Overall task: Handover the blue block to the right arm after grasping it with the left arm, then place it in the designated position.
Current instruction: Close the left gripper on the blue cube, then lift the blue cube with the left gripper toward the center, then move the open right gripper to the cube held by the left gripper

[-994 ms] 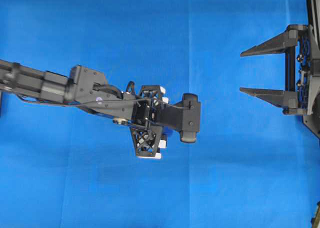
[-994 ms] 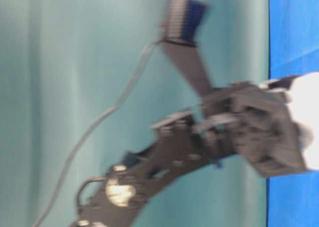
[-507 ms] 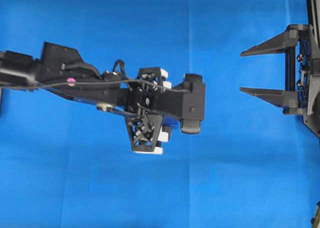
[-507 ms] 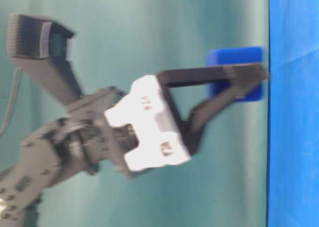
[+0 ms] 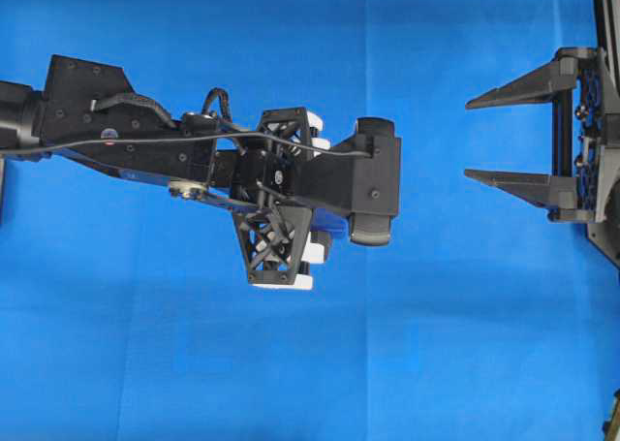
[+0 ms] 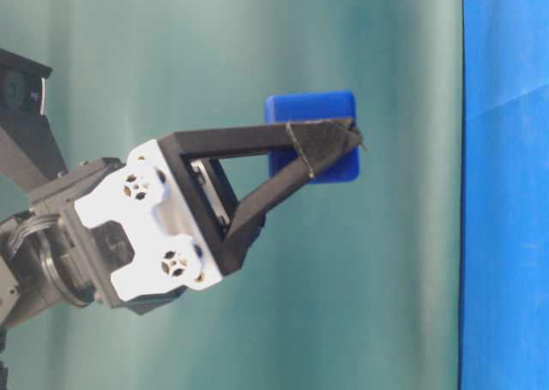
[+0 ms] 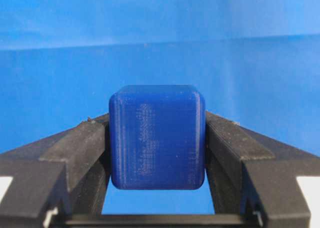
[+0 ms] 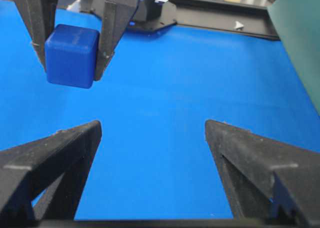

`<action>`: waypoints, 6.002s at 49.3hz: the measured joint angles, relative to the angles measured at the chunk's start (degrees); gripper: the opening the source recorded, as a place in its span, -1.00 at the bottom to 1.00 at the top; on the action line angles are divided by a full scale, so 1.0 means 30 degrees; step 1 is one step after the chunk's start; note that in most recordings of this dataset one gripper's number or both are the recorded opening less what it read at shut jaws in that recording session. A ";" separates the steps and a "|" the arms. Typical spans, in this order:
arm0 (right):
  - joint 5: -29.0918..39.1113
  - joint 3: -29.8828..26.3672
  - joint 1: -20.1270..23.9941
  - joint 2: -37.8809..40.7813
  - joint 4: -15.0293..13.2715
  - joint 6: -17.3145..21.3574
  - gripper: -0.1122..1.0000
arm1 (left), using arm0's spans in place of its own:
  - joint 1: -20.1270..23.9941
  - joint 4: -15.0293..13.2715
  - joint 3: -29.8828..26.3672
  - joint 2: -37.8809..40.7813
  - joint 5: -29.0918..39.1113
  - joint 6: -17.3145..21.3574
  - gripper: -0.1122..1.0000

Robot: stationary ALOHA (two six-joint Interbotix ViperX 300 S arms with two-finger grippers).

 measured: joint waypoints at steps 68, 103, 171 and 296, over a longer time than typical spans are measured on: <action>0.0000 0.0000 0.0000 0.0000 -0.0029 0.0000 0.94 | 0.0029 0.0000 0.0352 -0.0176 -0.0381 -0.0029 0.02; -0.0029 -0.0029 0.0000 0.0000 0.0000 0.0000 0.94 | 0.0352 0.0000 0.8936 -0.5127 -1.4004 -0.0059 0.02; -0.0117 -0.0557 0.0000 0.0029 -0.6211 -0.4014 0.89 | 0.1143 -0.0264 1.3359 -0.6650 -2.1885 0.0059 0.02; -0.0850 -0.1055 0.0059 0.0820 -1.4443 -1.1602 0.89 | 0.1260 -0.0264 1.3359 -0.6680 -2.2002 -0.0088 0.02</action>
